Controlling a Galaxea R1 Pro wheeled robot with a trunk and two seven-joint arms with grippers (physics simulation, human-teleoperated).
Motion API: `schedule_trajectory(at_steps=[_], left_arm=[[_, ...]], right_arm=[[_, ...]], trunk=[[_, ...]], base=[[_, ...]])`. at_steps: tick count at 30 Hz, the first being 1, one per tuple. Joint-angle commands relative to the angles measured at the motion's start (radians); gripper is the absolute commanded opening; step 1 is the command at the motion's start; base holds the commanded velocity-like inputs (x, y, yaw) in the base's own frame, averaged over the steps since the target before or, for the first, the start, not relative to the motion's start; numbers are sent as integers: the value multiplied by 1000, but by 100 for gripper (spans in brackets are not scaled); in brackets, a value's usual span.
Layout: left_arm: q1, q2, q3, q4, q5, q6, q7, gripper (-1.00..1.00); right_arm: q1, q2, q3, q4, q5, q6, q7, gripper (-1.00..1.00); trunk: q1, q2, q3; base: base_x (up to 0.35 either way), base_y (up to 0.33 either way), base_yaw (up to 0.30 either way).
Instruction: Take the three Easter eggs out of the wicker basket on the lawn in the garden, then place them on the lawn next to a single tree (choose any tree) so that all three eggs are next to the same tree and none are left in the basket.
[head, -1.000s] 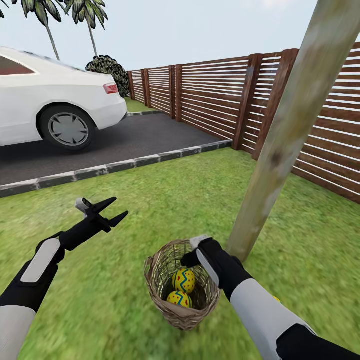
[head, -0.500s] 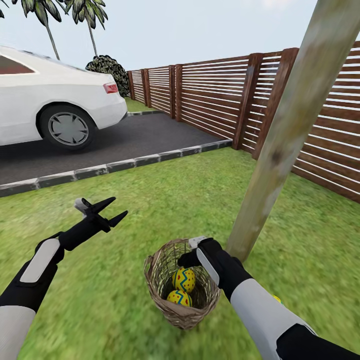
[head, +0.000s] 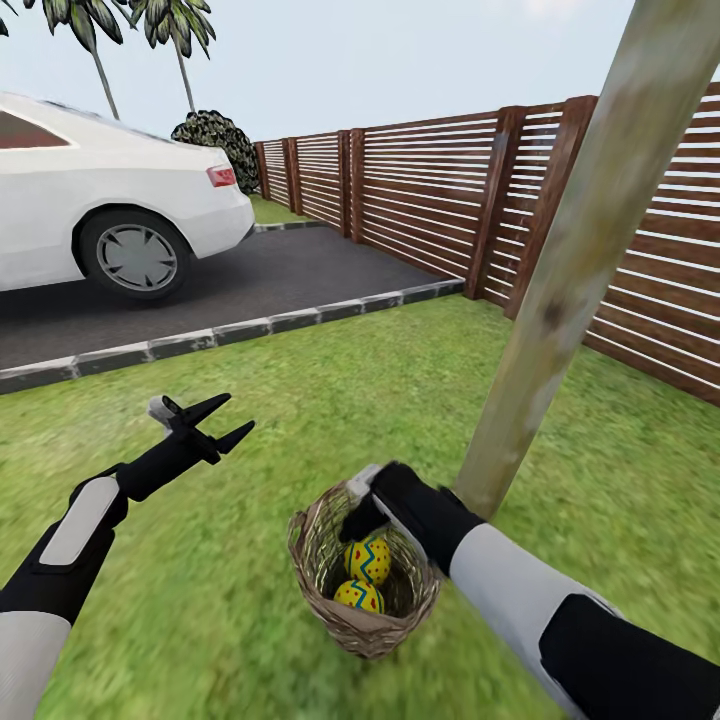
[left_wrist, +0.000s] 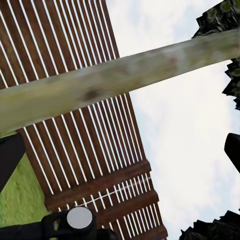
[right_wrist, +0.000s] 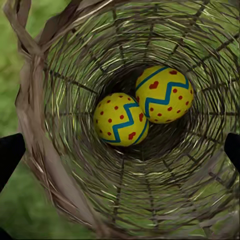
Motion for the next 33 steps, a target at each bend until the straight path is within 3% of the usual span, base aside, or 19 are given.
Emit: schedule_trajectory(at_steps=[1, 5, 6, 8, 9, 10, 12, 18, 23, 28, 33], left_arm=[[0, 0, 1, -1, -1, 4, -3, 100], [0, 0, 1, -3, -1, 4, -3, 100], [0, 0, 1, -5, -1, 4, -3, 100], [0, 0, 0, -7, -1, 4, -3, 100], [0, -1, -1, -9, -1, 4, -3, 100], [0, -1, -1, -10, -1, 4, -3, 100], [0, 0, -1, -9, -1, 4, -2, 100], [0, 1, -1, -9, -1, 4, 0, 100], [0, 1, -1, -9, -1, 5, 0, 100], [0, 1, -1, -5, -1, 5, 0, 100], [0, 0, -1, 0, -1, 5, 0, 100]], right_arm=[[-8, 0, 19, 9, 20, 3, 35, 100], [-22, 0, 46, 16, 143, -16, 180, 100], [-25, 0, 48, 16, 197, -23, 225, 100], [-26, 0, 50, 17, 266, -42, 287, 100], [-26, 0, 50, 13, 328, -77, 367, 100], [-27, 0, 50, 11, 342, -87, 394, 100], [-37, 0, 49, 7, 362, -106, 434, 100], [-59, 0, 43, 5, 367, -227, 449, 100], [-60, -2, 41, 5, 367, -249, 450, 100], [-60, -53, 41, -21, 367, -251, 451, 100], [-60, -78, 41, -23, 372, -249, 444, 100]], trunk=[[0, 0, -1], [0, 0, -1], [4, -7, -4], [11, -21, -10], [15, -28, -13], [19, -35, -17], [27, -49, -23], [50, -91, -42], [69, -126, -57], [88, -161, -73], [107, -196, -89]], base=[[0, 0, 0], [0, 0, 0], [0, 0, 0], [0, 0, 0], [0, 0, 0], [0, 0, 0], [0, 0, 0], [0, 0, 0], [0, 0, 0], [0, 0, 0], [0, 0, 0]])
